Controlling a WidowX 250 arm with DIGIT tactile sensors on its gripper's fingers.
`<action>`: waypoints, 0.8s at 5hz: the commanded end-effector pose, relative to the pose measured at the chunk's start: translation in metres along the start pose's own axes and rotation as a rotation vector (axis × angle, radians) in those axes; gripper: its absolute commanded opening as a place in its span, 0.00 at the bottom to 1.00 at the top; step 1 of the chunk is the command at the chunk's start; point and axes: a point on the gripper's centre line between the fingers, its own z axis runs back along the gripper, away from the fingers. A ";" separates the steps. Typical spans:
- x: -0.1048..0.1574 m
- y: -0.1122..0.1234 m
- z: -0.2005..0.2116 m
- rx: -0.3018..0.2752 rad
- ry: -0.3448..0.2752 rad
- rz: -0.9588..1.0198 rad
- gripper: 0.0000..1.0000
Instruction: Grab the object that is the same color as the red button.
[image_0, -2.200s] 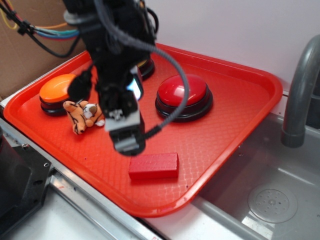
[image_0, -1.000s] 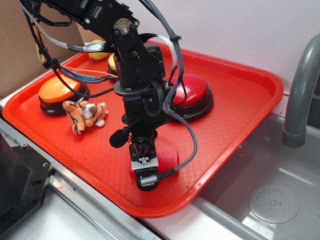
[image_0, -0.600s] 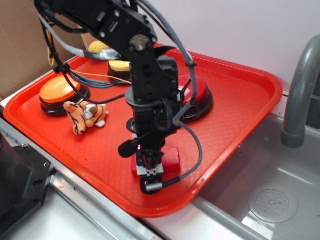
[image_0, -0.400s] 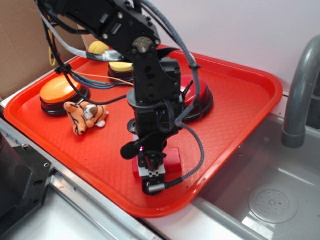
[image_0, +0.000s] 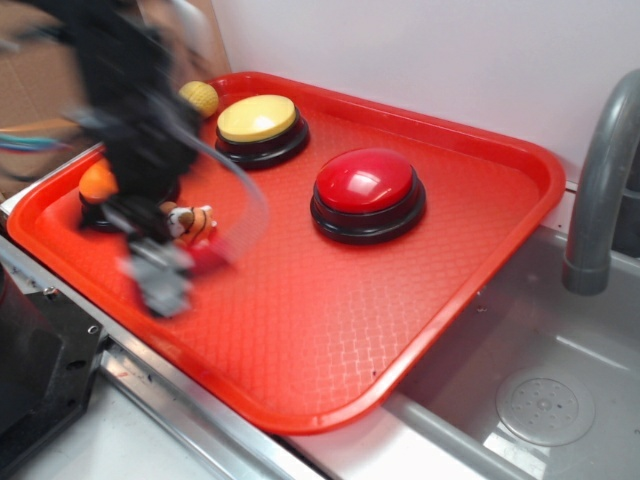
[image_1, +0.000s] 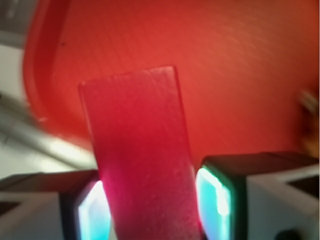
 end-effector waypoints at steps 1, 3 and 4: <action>-0.029 -0.001 0.103 0.111 -0.143 0.134 0.00; -0.003 -0.023 0.199 0.174 -0.122 0.163 0.00; -0.002 -0.025 0.203 0.185 -0.122 0.162 0.00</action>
